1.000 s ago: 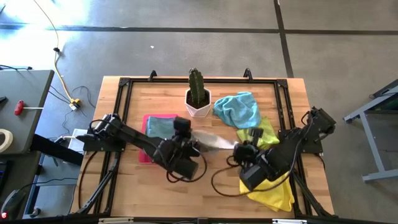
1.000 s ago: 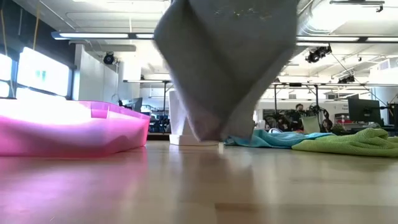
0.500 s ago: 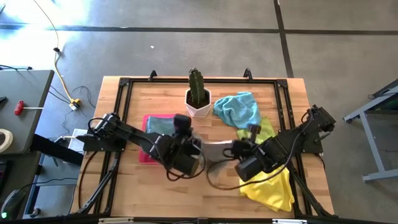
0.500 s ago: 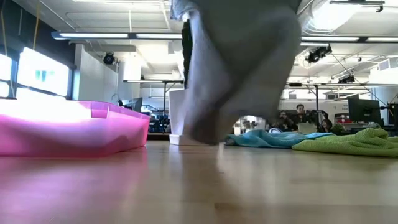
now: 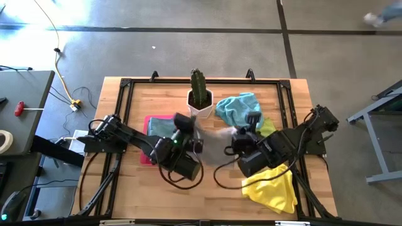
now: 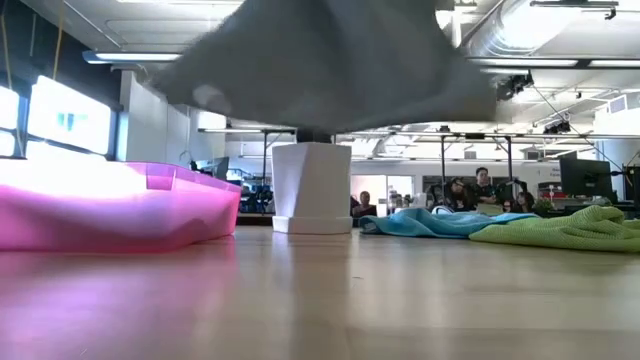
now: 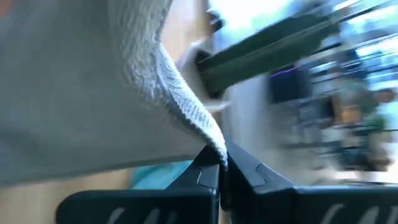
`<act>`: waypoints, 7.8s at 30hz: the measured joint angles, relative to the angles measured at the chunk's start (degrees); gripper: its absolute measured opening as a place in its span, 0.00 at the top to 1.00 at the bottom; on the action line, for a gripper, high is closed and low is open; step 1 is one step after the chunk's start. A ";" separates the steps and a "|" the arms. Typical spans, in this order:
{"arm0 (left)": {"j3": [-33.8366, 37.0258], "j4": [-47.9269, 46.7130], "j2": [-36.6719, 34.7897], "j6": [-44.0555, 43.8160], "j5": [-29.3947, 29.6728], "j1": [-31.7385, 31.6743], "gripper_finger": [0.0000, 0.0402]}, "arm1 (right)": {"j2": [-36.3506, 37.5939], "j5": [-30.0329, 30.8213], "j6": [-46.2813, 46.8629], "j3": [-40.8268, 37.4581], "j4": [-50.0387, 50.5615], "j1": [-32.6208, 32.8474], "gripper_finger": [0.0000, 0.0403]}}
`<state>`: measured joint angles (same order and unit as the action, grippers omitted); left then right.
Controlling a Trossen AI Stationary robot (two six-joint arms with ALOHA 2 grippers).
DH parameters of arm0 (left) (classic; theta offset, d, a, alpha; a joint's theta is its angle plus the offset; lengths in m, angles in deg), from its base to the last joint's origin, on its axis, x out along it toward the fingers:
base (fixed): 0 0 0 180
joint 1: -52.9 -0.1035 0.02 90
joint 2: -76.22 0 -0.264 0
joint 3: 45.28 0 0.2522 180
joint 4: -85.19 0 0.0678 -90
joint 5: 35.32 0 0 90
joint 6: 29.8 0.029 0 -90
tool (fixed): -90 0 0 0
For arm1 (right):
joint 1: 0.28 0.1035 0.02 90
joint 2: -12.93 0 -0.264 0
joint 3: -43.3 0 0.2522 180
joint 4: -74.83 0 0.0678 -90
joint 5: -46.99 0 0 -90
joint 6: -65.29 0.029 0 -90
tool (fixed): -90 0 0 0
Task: Fold microfiber towels
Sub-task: Fold the gray towel
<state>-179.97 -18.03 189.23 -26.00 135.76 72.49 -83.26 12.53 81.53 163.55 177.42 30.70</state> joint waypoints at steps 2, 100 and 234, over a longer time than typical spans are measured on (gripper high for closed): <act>-0.02 1.86 -0.04 2.39 -0.18 0.21 1.00 | 0.31 -1.91 -1.43 0.05 -2.47 -0.18 1.00; 26.48 28.21 11.09 -12.23 -50.44 -11.45 1.00 | -0.67 -47.50 1.86 -45.40 -39.25 -17.39 1.00; 23.07 24.48 13.44 -22.64 -70.52 0.61 0.57 | 7.74 -49.91 42.25 -73.66 -88.76 -13.32 0.55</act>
<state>-156.90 6.45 202.67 -48.64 65.23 73.11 -75.52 -37.38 123.78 89.89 88.66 17.39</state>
